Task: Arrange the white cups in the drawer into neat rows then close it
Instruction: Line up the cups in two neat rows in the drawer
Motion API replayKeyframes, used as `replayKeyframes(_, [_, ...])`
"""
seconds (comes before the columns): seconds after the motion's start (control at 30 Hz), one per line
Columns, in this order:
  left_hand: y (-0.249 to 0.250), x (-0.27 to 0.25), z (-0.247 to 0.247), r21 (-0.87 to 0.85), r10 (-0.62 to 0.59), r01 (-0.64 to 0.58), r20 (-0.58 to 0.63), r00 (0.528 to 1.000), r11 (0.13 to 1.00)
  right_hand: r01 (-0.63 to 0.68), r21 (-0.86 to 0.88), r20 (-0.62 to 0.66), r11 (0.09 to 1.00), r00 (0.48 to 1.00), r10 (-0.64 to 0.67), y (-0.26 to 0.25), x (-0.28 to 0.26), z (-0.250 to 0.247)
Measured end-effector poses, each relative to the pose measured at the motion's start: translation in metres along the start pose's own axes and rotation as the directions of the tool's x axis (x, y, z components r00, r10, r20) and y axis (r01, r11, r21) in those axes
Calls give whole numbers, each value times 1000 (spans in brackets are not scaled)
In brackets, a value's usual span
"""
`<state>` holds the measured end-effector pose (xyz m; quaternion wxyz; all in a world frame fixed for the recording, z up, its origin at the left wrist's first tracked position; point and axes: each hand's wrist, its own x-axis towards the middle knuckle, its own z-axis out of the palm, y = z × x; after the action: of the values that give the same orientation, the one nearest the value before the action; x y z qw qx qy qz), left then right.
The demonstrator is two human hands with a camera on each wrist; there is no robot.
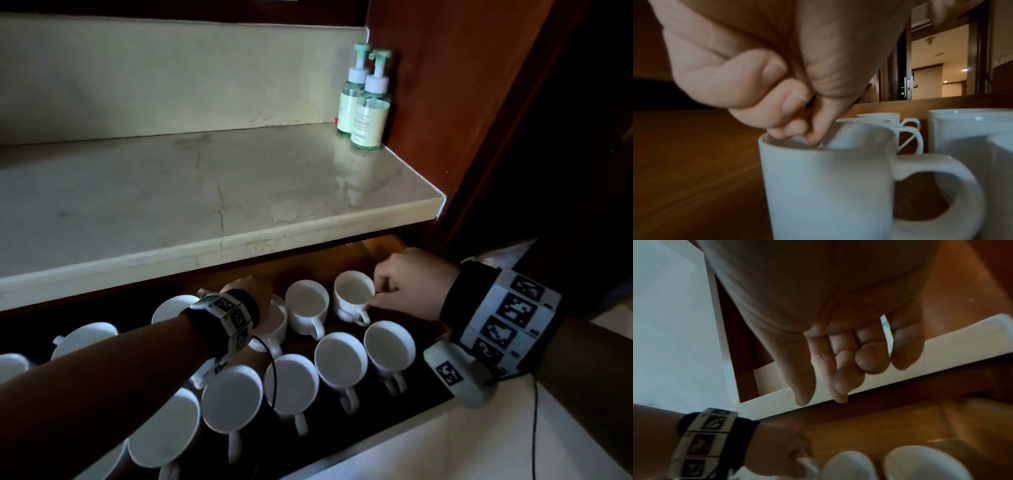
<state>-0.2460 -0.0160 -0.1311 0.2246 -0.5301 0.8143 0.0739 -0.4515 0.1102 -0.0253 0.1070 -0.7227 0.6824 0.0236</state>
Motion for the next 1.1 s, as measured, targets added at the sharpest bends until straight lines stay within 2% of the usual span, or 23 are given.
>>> replayKeyframes(0.13, [-25,-10,5,-94,-31,27,-38,999,995,135,55,35,989,990,-137,-58,14,6])
replayKeyframes(0.23, [-52,-21,10,-157,-30,17,-82,996,987,183,81,55,980,981,-188,-96,38,15])
replayKeyframes(0.33, [-80,-35,20,-176,-61,48,-69,996,983,191,69,112,979,974,-198,-124,60,25])
replayKeyframes(0.5, [-110,-43,27,-183,-64,52,-62,996,982,203,31,133,979,970,-205,-153,79,29])
replayKeyframes(0.7, [-124,-40,34,-215,-151,149,7,989,965,160,62,199,985,965,-169,-190,111,50])
replayKeyframes(0.87, [-133,-39,45,-150,-80,82,24,997,985,77,-30,266,997,962,-66,-216,150,87])
replayKeyframes(1.0, [-146,-42,51,-111,-62,65,33,998,992,57,-130,303,990,953,-15,-228,168,98])
replayKeyframes(1.1, [-155,-44,55,-105,-16,19,28,999,994,59,-97,341,994,940,-23,-236,174,107])
